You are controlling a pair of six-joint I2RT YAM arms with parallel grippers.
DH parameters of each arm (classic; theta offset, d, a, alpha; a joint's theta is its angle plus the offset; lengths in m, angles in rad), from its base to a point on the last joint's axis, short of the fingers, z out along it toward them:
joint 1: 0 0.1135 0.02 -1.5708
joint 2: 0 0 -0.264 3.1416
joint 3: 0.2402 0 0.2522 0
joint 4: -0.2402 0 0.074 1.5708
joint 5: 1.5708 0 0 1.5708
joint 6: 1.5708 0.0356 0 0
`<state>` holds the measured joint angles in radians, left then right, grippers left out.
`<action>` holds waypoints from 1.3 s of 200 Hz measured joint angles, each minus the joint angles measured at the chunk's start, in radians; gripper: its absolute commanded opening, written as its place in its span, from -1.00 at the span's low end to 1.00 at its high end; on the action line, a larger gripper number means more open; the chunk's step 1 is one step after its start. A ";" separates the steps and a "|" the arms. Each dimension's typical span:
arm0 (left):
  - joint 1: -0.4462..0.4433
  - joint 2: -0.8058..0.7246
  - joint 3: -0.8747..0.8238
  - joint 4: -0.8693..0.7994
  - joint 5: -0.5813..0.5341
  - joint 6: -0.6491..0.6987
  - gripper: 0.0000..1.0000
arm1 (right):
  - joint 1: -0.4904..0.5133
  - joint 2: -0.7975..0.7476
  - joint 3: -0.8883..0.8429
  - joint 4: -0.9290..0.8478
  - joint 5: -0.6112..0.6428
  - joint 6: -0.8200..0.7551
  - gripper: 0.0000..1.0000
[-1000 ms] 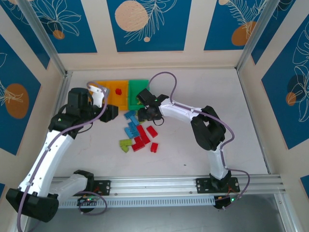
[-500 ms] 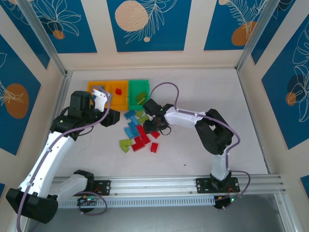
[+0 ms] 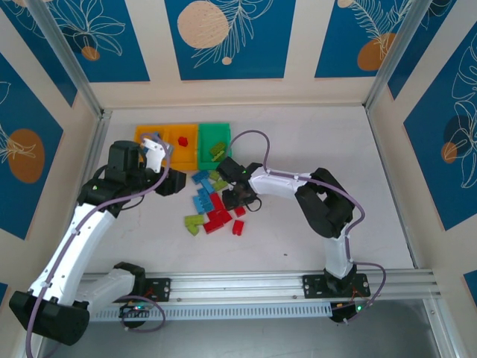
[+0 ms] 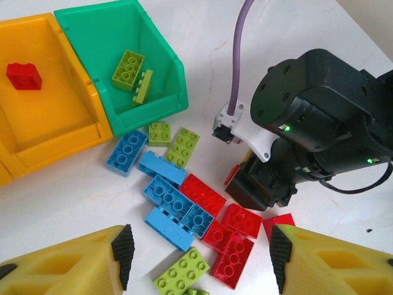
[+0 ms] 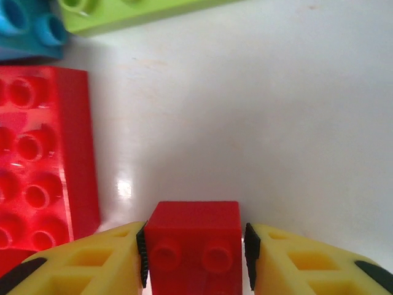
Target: Sort the legos into containers by color
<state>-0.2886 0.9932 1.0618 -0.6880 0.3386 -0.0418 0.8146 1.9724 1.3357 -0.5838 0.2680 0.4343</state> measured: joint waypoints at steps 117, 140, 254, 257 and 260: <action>0.000 -0.093 -0.005 0.000 -0.096 -0.037 0.99 | -0.003 -0.137 0.134 0.106 0.016 -0.025 -0.46; 0.000 -0.126 -0.010 0.021 -0.183 -0.142 1.00 | -0.010 -0.108 0.238 0.271 -0.005 -0.041 -0.55; 0.000 -0.132 -0.101 0.037 -0.240 -0.377 1.00 | -0.034 0.701 1.280 0.174 -0.054 -0.208 0.06; 0.000 -0.132 -0.103 0.036 -0.241 -0.378 1.00 | -0.034 0.702 1.286 0.167 -0.054 -0.205 0.07; 0.000 -0.132 -0.106 0.036 -0.244 -0.380 1.00 | -0.034 0.702 1.290 0.156 -0.054 -0.218 0.07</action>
<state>-0.2886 0.8608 0.9558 -0.6521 0.0948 -0.4221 0.7803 2.6747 2.6259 -0.4278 0.2142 0.2165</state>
